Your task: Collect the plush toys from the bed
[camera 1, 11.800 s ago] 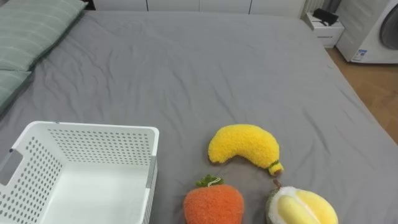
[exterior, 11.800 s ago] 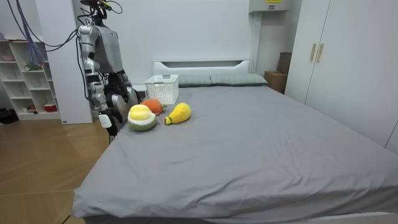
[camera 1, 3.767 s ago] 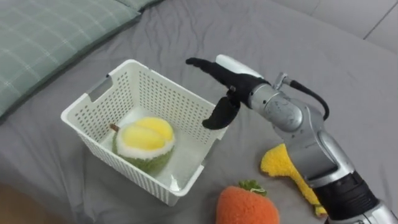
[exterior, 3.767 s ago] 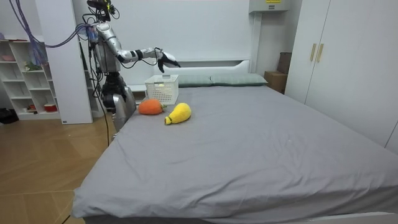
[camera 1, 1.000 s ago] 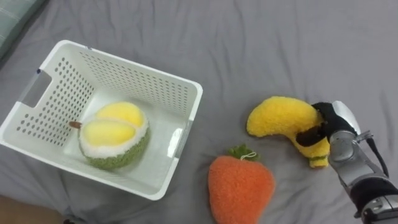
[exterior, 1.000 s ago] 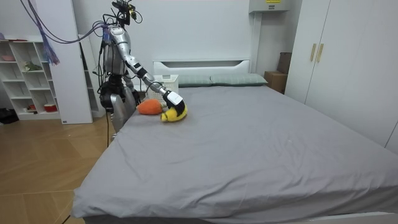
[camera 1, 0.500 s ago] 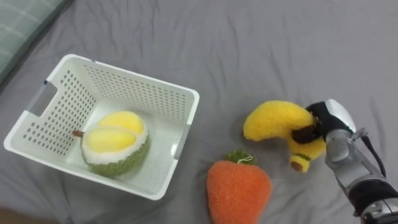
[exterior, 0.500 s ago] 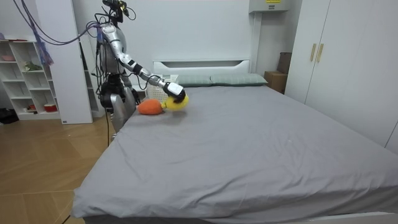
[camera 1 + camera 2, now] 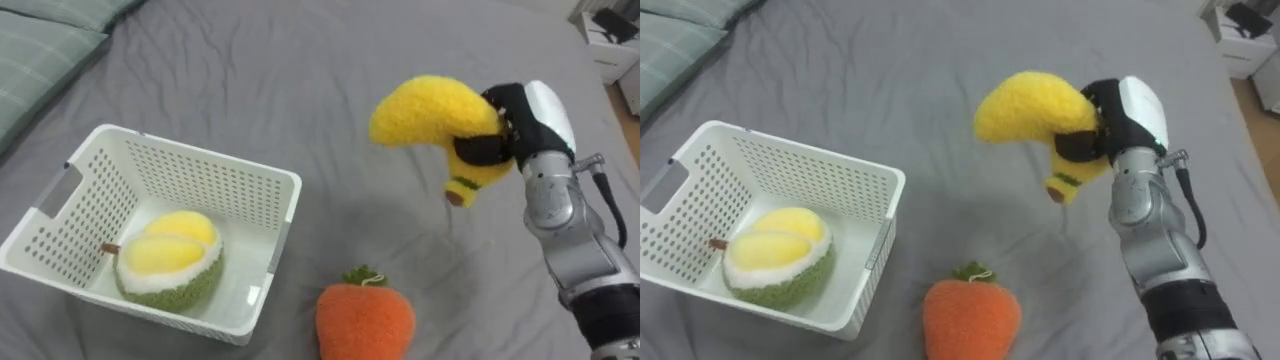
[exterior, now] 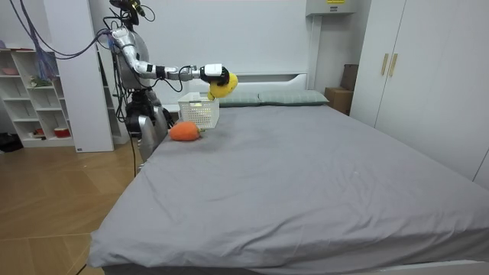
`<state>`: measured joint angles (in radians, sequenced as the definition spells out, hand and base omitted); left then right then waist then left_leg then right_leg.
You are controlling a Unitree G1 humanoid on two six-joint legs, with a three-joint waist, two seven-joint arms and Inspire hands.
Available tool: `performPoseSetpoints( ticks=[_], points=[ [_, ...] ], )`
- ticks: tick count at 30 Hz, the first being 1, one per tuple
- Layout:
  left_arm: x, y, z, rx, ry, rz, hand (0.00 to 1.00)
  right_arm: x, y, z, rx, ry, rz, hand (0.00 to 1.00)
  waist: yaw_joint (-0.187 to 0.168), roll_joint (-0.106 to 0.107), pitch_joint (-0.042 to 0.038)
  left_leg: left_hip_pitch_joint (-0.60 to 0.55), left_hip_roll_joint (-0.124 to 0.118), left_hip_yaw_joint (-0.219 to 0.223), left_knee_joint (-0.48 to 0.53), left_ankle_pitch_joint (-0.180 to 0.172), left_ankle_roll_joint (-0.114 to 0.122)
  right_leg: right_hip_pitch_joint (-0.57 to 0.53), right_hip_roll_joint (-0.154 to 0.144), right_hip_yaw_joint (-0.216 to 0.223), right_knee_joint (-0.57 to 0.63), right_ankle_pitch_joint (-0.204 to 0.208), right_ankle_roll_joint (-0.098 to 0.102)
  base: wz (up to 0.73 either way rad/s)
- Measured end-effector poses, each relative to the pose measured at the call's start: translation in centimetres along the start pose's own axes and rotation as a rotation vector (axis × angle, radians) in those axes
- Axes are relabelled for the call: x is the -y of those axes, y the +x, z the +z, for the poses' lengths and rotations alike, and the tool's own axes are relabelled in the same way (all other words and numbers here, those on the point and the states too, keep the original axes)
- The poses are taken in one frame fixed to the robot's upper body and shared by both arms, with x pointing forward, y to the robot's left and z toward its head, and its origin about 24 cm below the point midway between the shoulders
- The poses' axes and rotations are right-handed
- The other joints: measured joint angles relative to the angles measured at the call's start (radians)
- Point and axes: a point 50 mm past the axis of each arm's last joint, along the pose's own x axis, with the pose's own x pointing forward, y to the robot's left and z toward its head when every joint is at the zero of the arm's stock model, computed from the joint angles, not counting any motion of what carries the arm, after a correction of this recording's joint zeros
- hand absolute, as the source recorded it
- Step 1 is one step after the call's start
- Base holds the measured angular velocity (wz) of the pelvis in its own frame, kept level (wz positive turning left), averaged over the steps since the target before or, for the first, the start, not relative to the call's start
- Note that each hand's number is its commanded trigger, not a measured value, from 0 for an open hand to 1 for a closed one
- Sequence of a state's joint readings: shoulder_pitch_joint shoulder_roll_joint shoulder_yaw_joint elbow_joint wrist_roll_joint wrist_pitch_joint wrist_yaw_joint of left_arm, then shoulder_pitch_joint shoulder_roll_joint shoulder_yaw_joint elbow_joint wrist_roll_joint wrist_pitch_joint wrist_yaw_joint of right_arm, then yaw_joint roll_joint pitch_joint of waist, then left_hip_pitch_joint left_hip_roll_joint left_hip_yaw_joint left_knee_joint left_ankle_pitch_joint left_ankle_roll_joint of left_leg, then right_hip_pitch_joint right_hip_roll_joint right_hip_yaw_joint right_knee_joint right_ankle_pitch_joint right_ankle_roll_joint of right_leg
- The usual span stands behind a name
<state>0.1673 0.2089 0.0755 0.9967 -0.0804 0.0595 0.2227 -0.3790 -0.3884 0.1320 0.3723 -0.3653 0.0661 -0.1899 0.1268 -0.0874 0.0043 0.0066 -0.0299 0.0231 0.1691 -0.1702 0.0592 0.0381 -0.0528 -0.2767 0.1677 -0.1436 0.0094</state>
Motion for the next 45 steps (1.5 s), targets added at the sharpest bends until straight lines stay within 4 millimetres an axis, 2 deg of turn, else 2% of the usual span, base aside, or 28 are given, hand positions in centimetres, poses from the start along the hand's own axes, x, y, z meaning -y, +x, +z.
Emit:
performPoseSetpoints(
  ticks=[2, 4, 6, 8, 13, 16, 18, 20, 25, 26, 27, 30, 33, 35, 36, 37, 38, 45],
  points=[
    [0.1, -0.1, -0.1, -0.001, 0.004, 0.000, 0.00, 0.0, -0.5, 0.4, 0.025, 0.017, 0.007, 1.00, 0.007, 0.010, 0.0029, 0.010, -0.001, 0.000, -0.001, 0.000, 0.000, 0.013, -0.001, 0.002, 0.000, 0.000, 0.000, 0.00],
    [0.2, -0.1, -0.3, -0.006, 0.003, -0.002, 0.00, -0.3, -0.7, 0.1, 0.015, 0.009, 0.025, 1.00, 0.014, 0.017, -0.0019, 0.018, -0.001, 0.001, -0.001, 0.000, 0.000, 0.016, -0.001, 0.002, 0.001, 0.000, 0.000, -0.02],
    [0.2, -0.1, -0.3, -0.009, 0.002, -0.001, 0.00, -0.5, -1.0, 0.0, 0.012, 0.000, 0.045, 1.00, 0.023, 0.023, -0.0028, 0.020, 0.000, 0.005, 0.000, 0.000, 0.000, 0.016, -0.001, 0.004, 0.002, 0.000, 0.000, -0.05],
    [0.2, -0.2, -0.6, -0.013, 0.033, -0.002, 0.00, -0.6, -1.2, 0.8, 0.038, -0.053, 0.070, 1.00, 0.029, 0.031, -0.0034, 0.021, 0.001, 0.009, -0.001, 0.000, 0.000, 0.014, -0.004, 0.005, 0.004, 0.000, 0.000, -0.05],
    [0.6, -0.3, -0.8, -0.007, 0.081, -0.011, 0.00, -0.4, -1.4, 3.0, 0.124, -0.050, 0.086, 1.00, 0.047, 0.028, -0.0025, 0.026, 0.001, 0.006, -0.003, 0.000, 0.000, 0.026, -0.004, -0.001, 0.003, -0.001, 0.001, 0.02],
    [0.6, -0.3, -0.8, -0.007, 0.096, -0.010, 0.00, -1.4, -1.7, 3.9, 0.155, -0.040, 0.135, 1.00, 0.070, 0.022, 0.0007, 0.048, 0.001, 0.004, -0.009, -0.001, 0.001, 0.047, -0.001, -0.002, 0.000, -0.001, 0.002, 0.02],
    [0.6, -0.3, -0.8, -0.006, 0.103, -0.010, 0.00, -2.3, -1.9, 4.3, 0.163, -0.034, 0.174, 1.00, 0.077, 0.018, 0.0015, 0.051, 0.000, -0.001, -0.009, -0.003, 0.001, 0.053, -0.001, -0.001, 0.001, -0.002, 0.002, 0.05],
    [0.7, -0.3, -0.7, -0.006, 0.109, -0.011, 0.00, -3.7, -2.3, 5.2, 0.183, -0.017, 0.237, 1.00, 0.100, 0.014, 0.0025, 0.048, 0.000, -0.004, -0.007, -0.004, 0.001, 0.053, -0.001, 0.001, 0.001, -0.002, 0.003, 0.00],
    [0.9, -0.2, -0.1, 0.009, 0.109, -0.020, 0.00, -6.0, -3.1, 6.9, 0.230, 0.017, 0.337, 0.95, 0.135, 0.016, 0.0038, 0.048, -0.004, -0.027, 0.003, -0.004, 0.001, 0.066, -0.006, -0.027, 0.002, -0.002, 0.003, 0.13],
    [0.9, -0.2, -0.1, 0.014, 0.126, -0.026, 0.00, -6.2, -3.3, 7.4, 0.248, 0.008, 0.350, 0.92, 0.155, 0.016, 0.0041, 0.047, -0.004, -0.029, 0.003, -0.004, 0.001, 0.066, -0.010, -0.030, 0.003, -0.003, 0.005, 0.12],
    [0.9, -0.2, 0.0, 0.018, 0.136, -0.029, 0.00, -6.3, -3.4, 7.6, 0.257, 0.002, 0.355, 0.83, 0.160, 0.014, 0.0044, 0.047, -0.004, -0.029, 0.003, -0.004, 0.001, 0.066, -0.010, -0.033, 0.002, -0.003, 0.005, 0.10],
    [1.0, -0.2, 0.5, 0.035, 0.146, -0.028, 0.00, -6.5, -3.6, 8.4, 0.287, -0.018, 0.372, 0.81, 0.190, 0.005, 0.0097, 0.034, -0.015, -0.060, 0.004, -0.002, 0.001, 0.064, -0.016, -0.052, 0.001, -0.009, 0.009, 0.22],
    [1.0, -0.2, 0.6, 0.042, 0.183, -0.026, 0.00, -7.1, -3.8, 9.1, 0.310, -0.009, 0.392, 0.74, 0.225, 0.000, 0.0075, 0.022, -0.018, -0.068, 0.009, -0.002, 0.001, 0.058, -0.017, -0.060, 0.000, -0.010, 0.010, 0.10],
    [1.0, -0.2, 0.7, 0.042, 0.208, -0.023, 0.00, -7.6, -4.0, 9.4, 0.318, -0.012, 0.419, 0.58, 0.240, -0.003, 0.0072, 0.012, -0.021, -0.082, 0.018, -0.001, 0.002, 0.058, -0.016, -0.077, -0.001, -0.010, 0.010, 0.16],
    [1.0, -0.2, 0.7, 0.042, 0.212, -0.023, 0.00, -7.8, -4.1, 9.5, 0.319, -0.014, 0.427, 0.56, 0.242, -0.004, 0.0069, 0.010, -0.022, -0.084, 0.018, -0.001, 0.003, 0.058, -0.017, -0.081, -0.001, -0.010, 0.010, 0.20],
    [1.1, -0.2, 0.8, 0.039, 0.213, -0.023, 0.00, -8.1, -4.3, 9.6, 0.320, -0.015, 0.444, 0.22, 0.249, -0.004, 0.0066, 0.007, -0.023, -0.088, 0.020, 0.000, 0.003, 0.058, -0.017, -0.083, -0.002, -0.010, 0.010, 0.09],
    [1.1, -0.2, 0.8, 0.036, 0.213, -0.023, 0.00, -8.5, -4.4, 9.7, 0.317, -0.017, 0.460, 0.00, 0.258, -0.004, 0.0068, 0.006, -0.023, -0.089, 0.021, 0.000, 0.003, 0.058, -0.016, -0.083, -0.002, -0.010, 0.010, 0.06],
    [1.1, -0.2, 1.2, 0.036, 0.209, -0.019, 0.00, -9.9, -5.2, 10.4, 0.317, -0.005, 0.507, 0.00, 0.290, -0.011, 0.0112, 0.004, -0.024, -0.096, 0.024, 0.000, 0.003, 0.059, -0.017, -0.098, -0.002, -0.010, 0.010, 0.02]
  ],
)
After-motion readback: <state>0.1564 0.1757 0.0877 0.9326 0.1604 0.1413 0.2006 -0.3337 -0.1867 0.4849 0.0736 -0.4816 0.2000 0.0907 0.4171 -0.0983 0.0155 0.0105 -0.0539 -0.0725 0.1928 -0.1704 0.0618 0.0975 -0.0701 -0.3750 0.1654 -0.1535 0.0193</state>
